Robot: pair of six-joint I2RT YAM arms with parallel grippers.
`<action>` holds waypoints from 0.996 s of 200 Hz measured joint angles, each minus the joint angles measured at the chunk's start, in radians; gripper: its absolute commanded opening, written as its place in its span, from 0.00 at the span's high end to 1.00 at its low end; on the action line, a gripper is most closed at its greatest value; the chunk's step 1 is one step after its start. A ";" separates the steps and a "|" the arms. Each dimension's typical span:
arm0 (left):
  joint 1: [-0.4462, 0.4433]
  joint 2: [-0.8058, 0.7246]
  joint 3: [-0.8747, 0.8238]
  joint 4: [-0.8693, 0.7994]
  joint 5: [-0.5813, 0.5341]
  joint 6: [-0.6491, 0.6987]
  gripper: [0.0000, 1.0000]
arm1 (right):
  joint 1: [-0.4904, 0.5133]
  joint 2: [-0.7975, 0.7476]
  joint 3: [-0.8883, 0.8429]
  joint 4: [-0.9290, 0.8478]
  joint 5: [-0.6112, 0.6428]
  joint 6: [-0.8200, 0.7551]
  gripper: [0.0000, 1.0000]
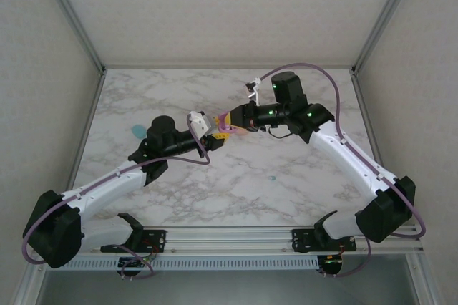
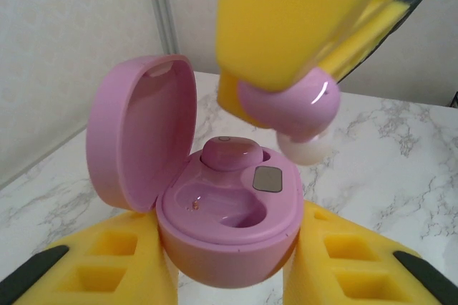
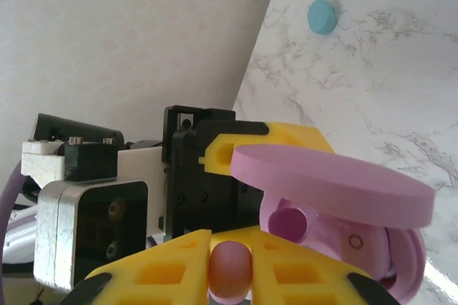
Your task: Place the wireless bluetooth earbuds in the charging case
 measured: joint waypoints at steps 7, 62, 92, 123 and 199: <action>-0.002 0.000 0.000 0.000 0.000 0.000 0.69 | 0.002 0.001 0.000 0.009 0.001 0.008 0.81; -0.010 0.000 0.000 0.000 0.000 0.000 0.69 | 0.018 0.003 0.000 0.057 0.031 0.045 0.81; -0.011 0.002 0.000 0.000 -0.003 0.000 0.69 | 0.022 0.004 -0.005 0.056 0.060 0.045 0.81; -0.011 0.005 0.005 0.000 -0.005 -0.001 0.69 | 0.024 0.004 -0.012 0.056 0.079 0.047 0.81; -0.014 0.005 0.007 0.023 -0.027 -0.014 0.69 | 0.034 0.004 -0.026 0.074 0.115 0.058 0.80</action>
